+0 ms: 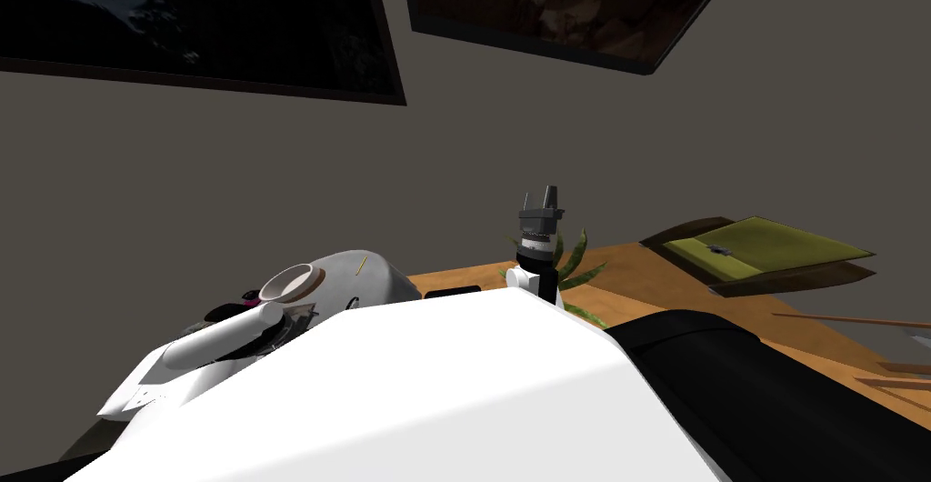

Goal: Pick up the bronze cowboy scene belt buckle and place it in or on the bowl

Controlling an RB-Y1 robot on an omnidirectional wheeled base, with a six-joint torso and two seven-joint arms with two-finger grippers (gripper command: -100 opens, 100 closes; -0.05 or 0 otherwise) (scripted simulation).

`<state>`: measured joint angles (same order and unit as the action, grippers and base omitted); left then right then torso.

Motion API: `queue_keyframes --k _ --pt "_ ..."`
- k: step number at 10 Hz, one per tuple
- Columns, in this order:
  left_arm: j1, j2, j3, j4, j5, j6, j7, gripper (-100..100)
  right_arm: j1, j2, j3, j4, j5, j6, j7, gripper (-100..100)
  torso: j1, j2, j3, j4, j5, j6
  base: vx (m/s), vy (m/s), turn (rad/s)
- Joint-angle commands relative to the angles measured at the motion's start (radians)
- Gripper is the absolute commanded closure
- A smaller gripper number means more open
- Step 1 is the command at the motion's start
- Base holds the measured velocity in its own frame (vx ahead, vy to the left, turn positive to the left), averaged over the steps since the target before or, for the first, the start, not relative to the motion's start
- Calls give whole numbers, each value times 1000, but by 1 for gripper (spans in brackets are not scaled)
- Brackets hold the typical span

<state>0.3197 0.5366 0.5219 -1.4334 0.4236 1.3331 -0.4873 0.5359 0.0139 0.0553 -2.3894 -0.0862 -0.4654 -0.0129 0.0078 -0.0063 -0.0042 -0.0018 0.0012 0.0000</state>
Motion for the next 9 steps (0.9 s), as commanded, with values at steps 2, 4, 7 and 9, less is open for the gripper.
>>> queue_keyframes --k 2,4,7,9 --pt "0 1 1 0 1 3 0 0 0 0 0 0 0 0 0 0 -3 3 2 1 0 0 23 24 -1" --pt "-10 -12 -19 39 -14 -40 8 -100 0 0 0 0 0 0 0 0 -4 7 4 1 -1 0 -9 25 -20" --pt "-14 -15 -24 48 -19 -48 12 100 0 0 0 0 0 0 0 0 -5 8 4 2 -1 0 -8 16 -7" --pt "-14 -14 -24 48 -19 -47 12 100 0 0 0 0 0 0 0 0 -5 7 4 2 0 1 -1 1 5"
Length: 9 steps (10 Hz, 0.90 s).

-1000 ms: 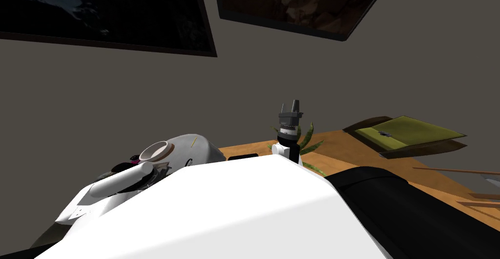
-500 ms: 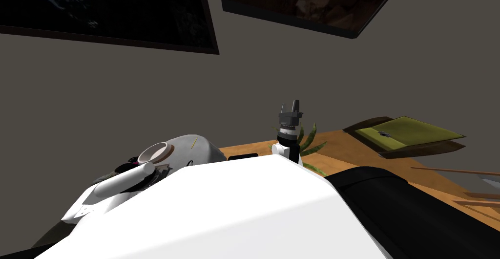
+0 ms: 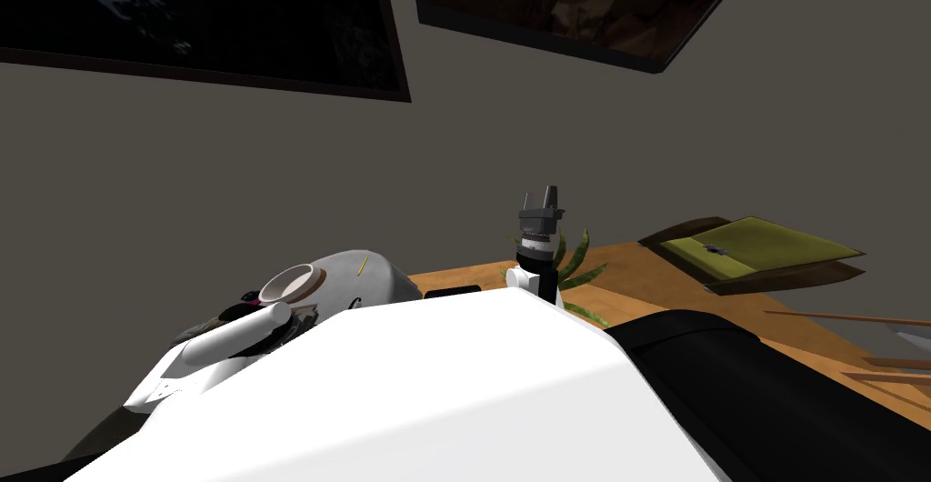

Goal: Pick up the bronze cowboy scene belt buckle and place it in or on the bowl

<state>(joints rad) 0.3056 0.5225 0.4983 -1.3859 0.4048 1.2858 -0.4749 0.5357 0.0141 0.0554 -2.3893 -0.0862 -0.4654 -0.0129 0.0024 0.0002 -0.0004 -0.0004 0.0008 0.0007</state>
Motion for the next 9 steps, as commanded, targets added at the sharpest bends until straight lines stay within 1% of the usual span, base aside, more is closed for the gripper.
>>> queue_keyframes --k 1,2,3,4,5,6,7,8,9 --pt "0 0 0 0 0 0 0 100 0 0 0 0 0 0 0 0 0 0 0 0 0 0 0 0 0" --pt "0 0 0 0 0 0 0 100 0 0 0 0 0 0 0 0 0 0 0 0 0 0 0 0 0" --pt "0 0 0 0 0 0 0 0 0 0 0 0 0 0 0 0 0 0 0 0 0 0 0 0 0" --pt "9 8 14 -28 12 29 -8 100 0 0 0 0 0 0 0 0 0 0 0 0 0 0 10 -18 21" --pt "12 13 21 -41 17 43 -11 100 0 0 0 0 0 0 0 0 -1 0 0 0 -1 0 20 -40 20" --pt "10 9 16 -34 12 33 -6 100 0 0 0 0 0 0 0 0 -3 -1 0 0 -1 0 10 -20 5" --pt "10 10 17 -36 13 37 -7 0 0 0 0 0 0 0 0 0 -2 -1 0 0 -1 0 0 0 0" --pt "-15 -20 34 -46 3 2 9 100 0 0 0 0 0 0 0 0 -1 0 0 0 0 0 -90 -53 -14" --pt "-27 -34 41 -50 -2 -16 18 100 0 0 0 0 0 0 0 0 -4 4 2 1 0 1 -134 -83 -31"
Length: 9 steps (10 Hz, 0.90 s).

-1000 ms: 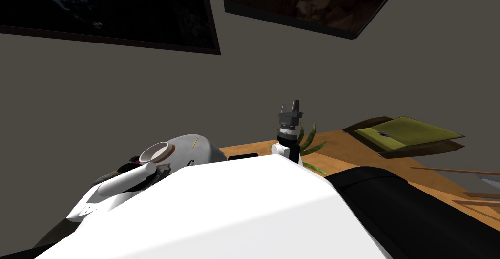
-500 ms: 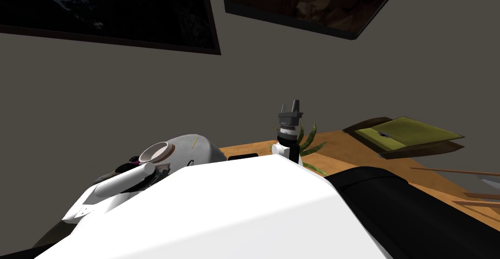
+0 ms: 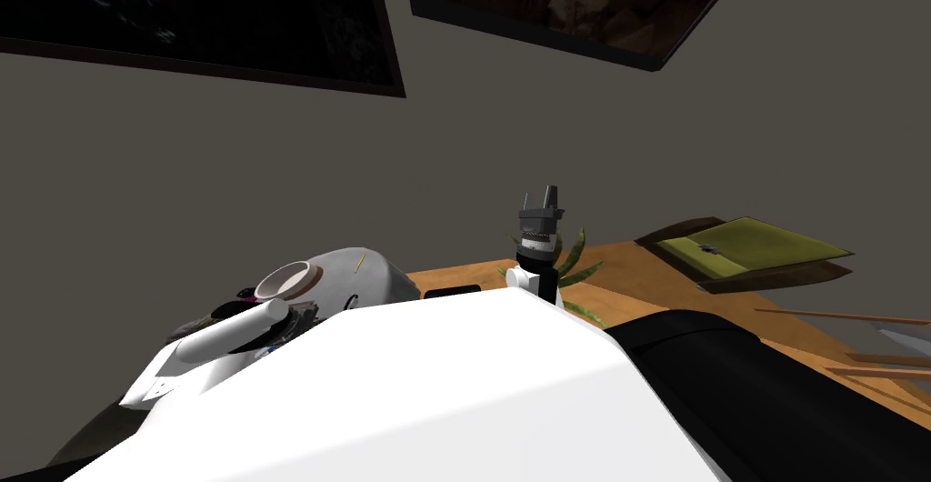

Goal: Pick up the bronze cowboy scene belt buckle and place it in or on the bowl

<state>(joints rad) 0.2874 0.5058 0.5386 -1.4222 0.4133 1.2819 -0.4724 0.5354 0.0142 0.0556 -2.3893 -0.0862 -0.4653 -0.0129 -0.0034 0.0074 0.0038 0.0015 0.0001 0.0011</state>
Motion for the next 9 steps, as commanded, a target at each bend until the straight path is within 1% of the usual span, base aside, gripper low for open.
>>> queue_keyframes --k 1,3,4,5,7,8,9 --pt "-24 -32 9 -17 -15 -34 25 100 0 0 0 0 0 0 0 0 0 0 0 0 0 0 -158 -65 -4" --pt "-59 -66 26 -24 -26 -86 50 100 0 0 0 0 0 0 0 0 1 5 3 1 0 0 -177 -63 -12" --pt "-59 -66 26 -24 -26 -90 50 100 0 0 0 0 0 0 0 0 0 5 3 2 -1 0 -116 -55 -2" --pt "-79 -84 34 -27 -31 -123 64 100 0 0 0 0 0 0 0 0 1 3 2 2 -1 -1 -132 -38 7" --pt "-123 -122 49 -29 -42 -184 96 100 0 0 0 0 0 0 0 0 0 5 4 3 -1 -1 -191 -66 -14" --pt "-123 -122 49 -29 -42 -200 96 100 0 0 0 0 0 0 0 0 0 8 6 4 -1 -1 -133 -31 -2" --pt "-147 -142 56 -27 -48 -242 114 100 0 0 0 0 0 0 0 0 2 6 5 4 -1 -2 -120 -21 5"
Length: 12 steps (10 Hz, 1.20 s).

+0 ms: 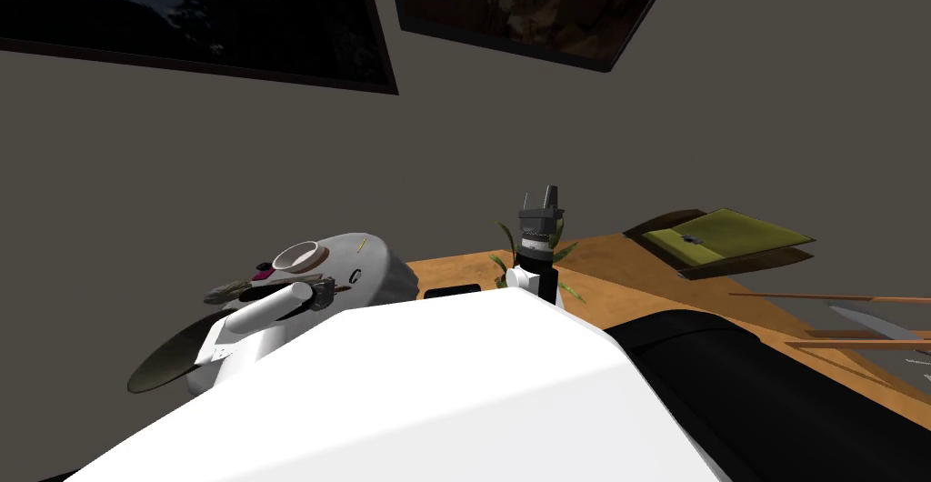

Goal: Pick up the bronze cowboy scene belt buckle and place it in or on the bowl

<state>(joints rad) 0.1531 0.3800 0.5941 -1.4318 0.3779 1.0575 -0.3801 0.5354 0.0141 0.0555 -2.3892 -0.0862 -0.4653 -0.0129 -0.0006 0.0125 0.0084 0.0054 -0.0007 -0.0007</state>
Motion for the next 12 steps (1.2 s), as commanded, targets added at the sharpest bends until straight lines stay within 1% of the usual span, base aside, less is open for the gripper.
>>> queue_keyframes --k 1,2,3,4,5,6,7,8,9,10,11,12 --pt "-37 -36 6 -14 -18 -50 40 100 0 0 0 0 0 0 0 0 0 0 0 0 0 0 -195 -23 -6" --pt "-37 -36 6 -14 -18 -65 40 100 0 0 0 0 0 0 0 0 0 3 2 1 0 0 -165 -19 -6" --pt "-62 -56 10 -8 -23 -106 60 100 0 0 0 0 0 0 0 0 0 3 2 2 0 -1 -154 -7 10" --pt "-62 -56 10 -8 -23 -114 60 100 0 0 0 0 0 0 0 0 0 3 2 2 0 0 -104 -7 -13" --pt "-87 -76 13 -1 -29 -145 80 100 0 0 0 0 0 0 0 0 1 1 1 2 0 -1 -111 -6 7" --pt "-87 -76 13 -1 -29 -165 80 100 0 0 0 0 0 0 0 0 1 1 1 1 0 -1 -93 -15 -6" --pt "-112 -96 16 9 -35 -206 101 100 0 0 0 0 0 0 0 0 1 0 1 2 0 -1 -134 -29 14" --pt "-112 -96 16 9 -35 -218 101 100 0 0 0 0 0 0 0 0 0 2 2 2 0 -1 -123 -4 -9" --pt "-137 -115 16 21 -40 -263 122 100 0 0 0 0 0 0 0 0 1 2 2 2 0 -2 -145 10 13" --pt "-137 -115 16 21 -40 -274 122 100 0 0 0 0 0 0 0 0 2 3 3 3 0 -1 -113 6 -9" --pt "-162 -133 15 35 -45 -310 144 100 0 0 0 0 0 0 0 0 2 2 3 3 0 -2 -120 18 16" --pt "-162 -133 15 35 -45 -331 144 100 0 0 0 0 0 0 0 0 3 2 3 3 0 -1 -107 0 -7"
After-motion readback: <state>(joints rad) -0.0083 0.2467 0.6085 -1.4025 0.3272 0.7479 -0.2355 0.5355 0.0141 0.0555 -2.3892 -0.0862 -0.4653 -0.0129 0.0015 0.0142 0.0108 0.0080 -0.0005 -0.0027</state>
